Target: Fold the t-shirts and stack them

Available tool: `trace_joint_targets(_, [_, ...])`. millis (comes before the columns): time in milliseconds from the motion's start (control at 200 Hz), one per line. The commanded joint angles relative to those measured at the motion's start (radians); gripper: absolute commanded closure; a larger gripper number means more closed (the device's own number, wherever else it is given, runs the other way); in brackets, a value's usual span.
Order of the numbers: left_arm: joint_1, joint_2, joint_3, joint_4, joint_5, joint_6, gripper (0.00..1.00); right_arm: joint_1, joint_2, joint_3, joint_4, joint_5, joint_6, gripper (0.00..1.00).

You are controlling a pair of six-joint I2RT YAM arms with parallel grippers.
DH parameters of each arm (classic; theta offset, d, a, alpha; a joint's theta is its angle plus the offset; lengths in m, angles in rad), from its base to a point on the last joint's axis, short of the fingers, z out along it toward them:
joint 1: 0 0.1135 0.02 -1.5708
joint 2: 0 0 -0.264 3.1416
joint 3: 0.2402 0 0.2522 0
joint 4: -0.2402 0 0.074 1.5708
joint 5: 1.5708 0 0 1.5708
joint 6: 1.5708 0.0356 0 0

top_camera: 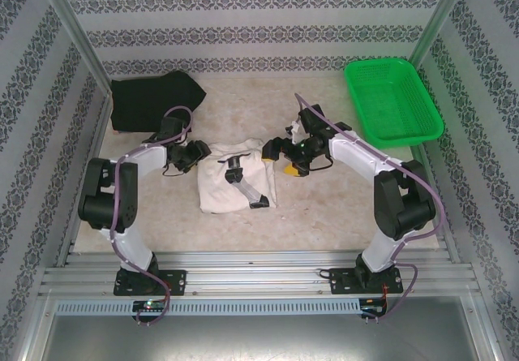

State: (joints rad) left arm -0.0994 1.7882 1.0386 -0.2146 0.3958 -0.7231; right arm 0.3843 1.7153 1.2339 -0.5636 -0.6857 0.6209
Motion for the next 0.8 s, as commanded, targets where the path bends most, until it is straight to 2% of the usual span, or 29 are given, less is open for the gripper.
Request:
trace_joint_targets(0, [-0.019, 0.051, 0.055, -0.076, -0.001, 0.075, 0.42, 0.007, -0.034, -0.01, 0.014, -0.014, -0.019, 0.02])
trace_joint_targets(150, [-0.068, 0.125, 0.152, -0.124, -0.038, 0.137, 0.43, 0.005, -0.036, -0.004, 0.028, -0.024, -0.011, 0.02])
trace_joint_targets(240, [-0.104, 0.188, 0.244, -0.195, -0.067, 0.187, 0.47, 0.005, -0.036, -0.001, 0.03, -0.025, -0.007, 0.02])
trace_joint_targets(290, [-0.112, 0.221, 0.287, -0.236, -0.086, 0.21, 0.55, 0.005, -0.036, 0.001, 0.027, -0.026, -0.007, 0.02])
trace_joint_targets(395, [-0.114, 0.274, 0.36, -0.331, -0.105, 0.261, 0.79, 0.002, -0.046, 0.0, 0.014, -0.029, -0.016, 0.02])
trace_joint_targets(565, [-0.11, 0.268, 0.441, -0.408, -0.16, 0.341, 1.0, -0.011, -0.066, -0.015, 0.008, -0.03, -0.019, 0.02])
trace_joint_targets(794, [-0.093, 0.26, 0.726, -0.494, -0.245, 0.44, 1.0, -0.018, -0.077, -0.025, 0.014, -0.025, -0.013, 0.02])
